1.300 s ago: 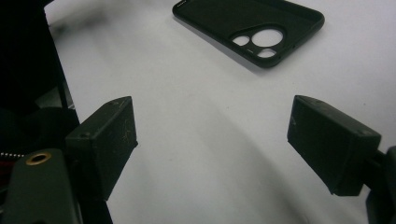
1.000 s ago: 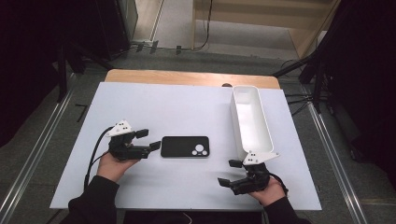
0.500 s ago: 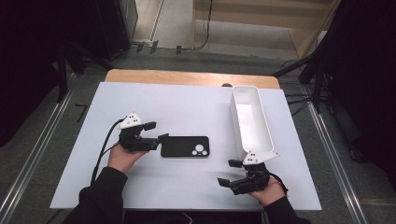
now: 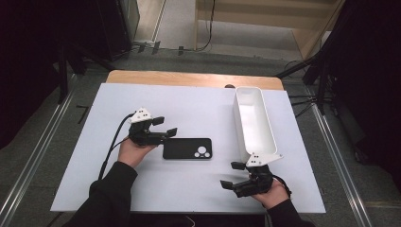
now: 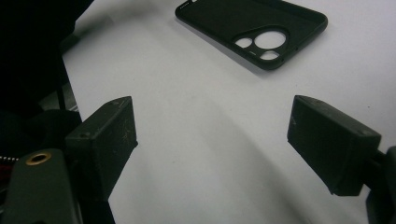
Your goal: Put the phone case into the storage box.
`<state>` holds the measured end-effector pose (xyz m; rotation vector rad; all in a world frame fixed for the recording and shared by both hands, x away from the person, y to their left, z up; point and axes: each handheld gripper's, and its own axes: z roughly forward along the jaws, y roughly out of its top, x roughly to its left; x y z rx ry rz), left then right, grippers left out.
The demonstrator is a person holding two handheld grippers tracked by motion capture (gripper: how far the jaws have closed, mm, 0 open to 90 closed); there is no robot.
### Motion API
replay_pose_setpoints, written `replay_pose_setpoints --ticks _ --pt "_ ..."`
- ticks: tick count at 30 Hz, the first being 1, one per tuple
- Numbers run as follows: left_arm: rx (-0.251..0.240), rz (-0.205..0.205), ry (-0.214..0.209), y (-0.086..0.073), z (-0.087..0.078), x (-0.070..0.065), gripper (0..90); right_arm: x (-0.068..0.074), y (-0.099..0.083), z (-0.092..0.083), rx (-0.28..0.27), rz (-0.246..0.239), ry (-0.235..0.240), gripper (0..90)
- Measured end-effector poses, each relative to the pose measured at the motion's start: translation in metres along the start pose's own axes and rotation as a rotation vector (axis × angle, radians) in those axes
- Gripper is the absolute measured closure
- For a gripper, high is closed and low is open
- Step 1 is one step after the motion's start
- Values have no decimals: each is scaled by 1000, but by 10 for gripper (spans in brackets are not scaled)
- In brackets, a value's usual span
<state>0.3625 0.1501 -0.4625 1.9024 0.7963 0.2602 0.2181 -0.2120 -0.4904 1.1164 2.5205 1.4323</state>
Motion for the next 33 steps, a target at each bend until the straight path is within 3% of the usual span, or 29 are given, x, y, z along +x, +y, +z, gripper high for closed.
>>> replay_pose_setpoints --ticks 5,9,16,19,21,22,25,33 --pt "-3 3 8 6 11 0 240 1 0 1 3 1 3 143" --pt "-24 -24 -2 7 18 2 239 0 0 0 6 4 0 144" --pt "-32 5 31 4 18 1 251 -1 -1 0 9 6 -4 143" --pt "-42 10 36 -1 18 1 423 0 -1 0 8 5 -2 144" --pt "-21 24 55 -2 18 0 540 0 -1 0 8 6 -3 143" --pt "-19 19 49 -3 17 0 669 0 -1 0 8 5 -2 143" --pt "8 -7 40 -4 16 4 896 0 -1 0 7 7 -1 144" --pt "95 -1 44 -14 27 11 898 1 -1 0 7 6 3 144"
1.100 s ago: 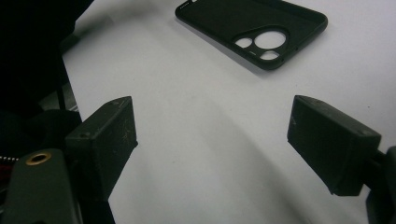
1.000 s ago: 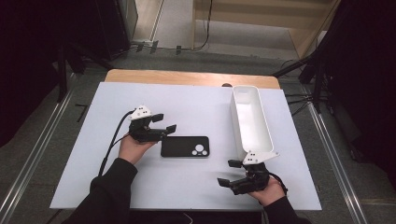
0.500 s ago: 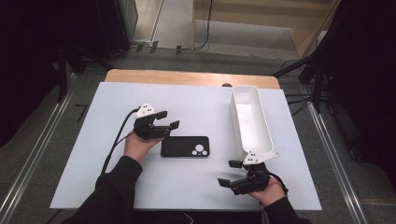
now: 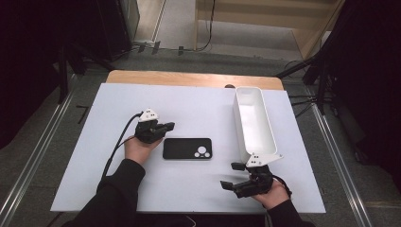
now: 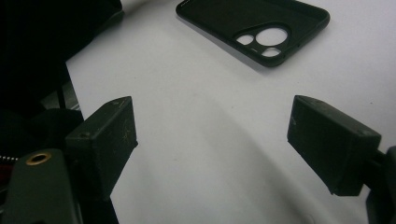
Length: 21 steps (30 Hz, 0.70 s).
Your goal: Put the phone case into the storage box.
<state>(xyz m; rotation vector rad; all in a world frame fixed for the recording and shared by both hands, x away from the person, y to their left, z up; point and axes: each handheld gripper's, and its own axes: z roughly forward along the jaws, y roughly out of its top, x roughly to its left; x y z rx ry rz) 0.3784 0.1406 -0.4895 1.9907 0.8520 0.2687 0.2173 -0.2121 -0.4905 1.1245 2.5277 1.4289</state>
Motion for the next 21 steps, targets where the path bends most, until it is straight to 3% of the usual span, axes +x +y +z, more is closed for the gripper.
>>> replay_pose_setpoints --ticks 7,21 --pt "93 -16 -20 -9 11 6 898 0 0 0 0 1 2 144" --pt "159 -8 -29 -13 15 4 897 1 0 0 1 1 10 144"
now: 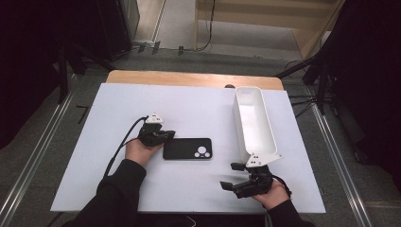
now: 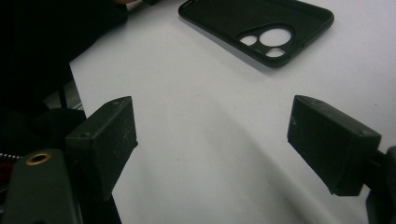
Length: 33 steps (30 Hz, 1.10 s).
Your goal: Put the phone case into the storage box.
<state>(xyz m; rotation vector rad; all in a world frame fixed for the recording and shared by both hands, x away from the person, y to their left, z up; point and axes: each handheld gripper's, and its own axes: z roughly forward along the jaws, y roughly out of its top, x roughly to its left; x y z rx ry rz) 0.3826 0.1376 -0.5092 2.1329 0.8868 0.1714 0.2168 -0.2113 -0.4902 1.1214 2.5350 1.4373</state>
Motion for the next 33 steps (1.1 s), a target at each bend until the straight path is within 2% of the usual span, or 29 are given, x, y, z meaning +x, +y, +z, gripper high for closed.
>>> replay_pose_setpoints --ticks 7,8,15,20,23,29,33 --pt "14 -4 -9 -4 -5 -3 897 0 0 0 -1 2 3 143" --pt "20 8 -10 -5 -6 -3 896 0 0 0 -2 -1 1 143" --pt "37 22 -40 -14 -16 -10 896 -1 1 0 -5 -6 1 143" --pt "43 9 -50 -18 -20 -15 896 0 2 1 -7 -6 -7 143" --pt "48 21 -53 -20 -21 -17 896 -1 2 2 -10 -12 -8 143" --pt "53 11 -75 -24 -25 -21 896 -1 2 2 -11 -11 -9 143" --pt "45 -19 -86 -25 -25 -18 894 -1 2 2 -11 -14 -14 143"
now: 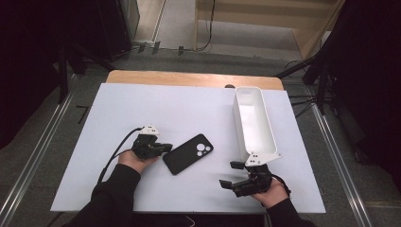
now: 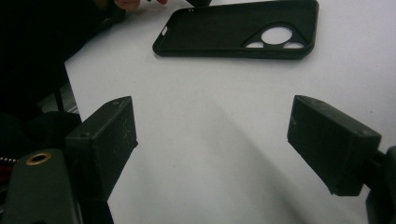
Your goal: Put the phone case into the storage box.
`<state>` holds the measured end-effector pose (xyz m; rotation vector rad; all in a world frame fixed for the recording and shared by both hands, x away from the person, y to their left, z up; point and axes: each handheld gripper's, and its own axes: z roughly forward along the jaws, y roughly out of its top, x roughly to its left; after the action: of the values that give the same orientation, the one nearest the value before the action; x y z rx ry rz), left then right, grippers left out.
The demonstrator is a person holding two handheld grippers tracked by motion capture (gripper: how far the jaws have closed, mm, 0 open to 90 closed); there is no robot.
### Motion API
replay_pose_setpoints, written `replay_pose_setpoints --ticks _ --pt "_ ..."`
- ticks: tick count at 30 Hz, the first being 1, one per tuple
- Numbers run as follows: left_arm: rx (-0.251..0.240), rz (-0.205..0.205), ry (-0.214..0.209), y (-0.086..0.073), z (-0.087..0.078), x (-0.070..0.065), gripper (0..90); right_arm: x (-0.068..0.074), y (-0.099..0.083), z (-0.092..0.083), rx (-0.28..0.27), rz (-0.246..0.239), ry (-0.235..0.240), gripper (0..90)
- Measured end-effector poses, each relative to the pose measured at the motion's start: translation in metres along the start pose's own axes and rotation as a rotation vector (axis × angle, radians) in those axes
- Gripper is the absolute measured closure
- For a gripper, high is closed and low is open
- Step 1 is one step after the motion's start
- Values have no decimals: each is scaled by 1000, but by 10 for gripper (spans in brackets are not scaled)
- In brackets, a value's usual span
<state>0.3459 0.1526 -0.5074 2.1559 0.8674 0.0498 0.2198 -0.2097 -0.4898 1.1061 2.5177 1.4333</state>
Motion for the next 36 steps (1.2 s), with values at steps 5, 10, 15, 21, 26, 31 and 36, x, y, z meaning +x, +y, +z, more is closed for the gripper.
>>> replay_pose_setpoints --ticks 5,10,15,21,26,31,36 --pt "-39 -2 7 3 -8 2 792 0 0 -1 -3 6 -1 143" --pt "-122 -2 -6 7 -19 0 675 0 -1 -2 -11 5 -12 143" --pt "-189 -9 -49 10 -31 -1 501 -1 -1 -2 -13 4 -11 143" --pt "-262 16 -77 7 -45 -6 394 0 -1 -3 -20 11 -13 143" --pt "-312 38 -73 4 -54 -9 284 -1 -1 -3 -27 9 -21 143" --pt "-350 32 -96 -2 -61 -10 266 -1 -1 -4 -27 12 -23 143" --pt "-347 54 -85 -7 -65 -13 226 -2 -1 -3 -26 8 -22 143"
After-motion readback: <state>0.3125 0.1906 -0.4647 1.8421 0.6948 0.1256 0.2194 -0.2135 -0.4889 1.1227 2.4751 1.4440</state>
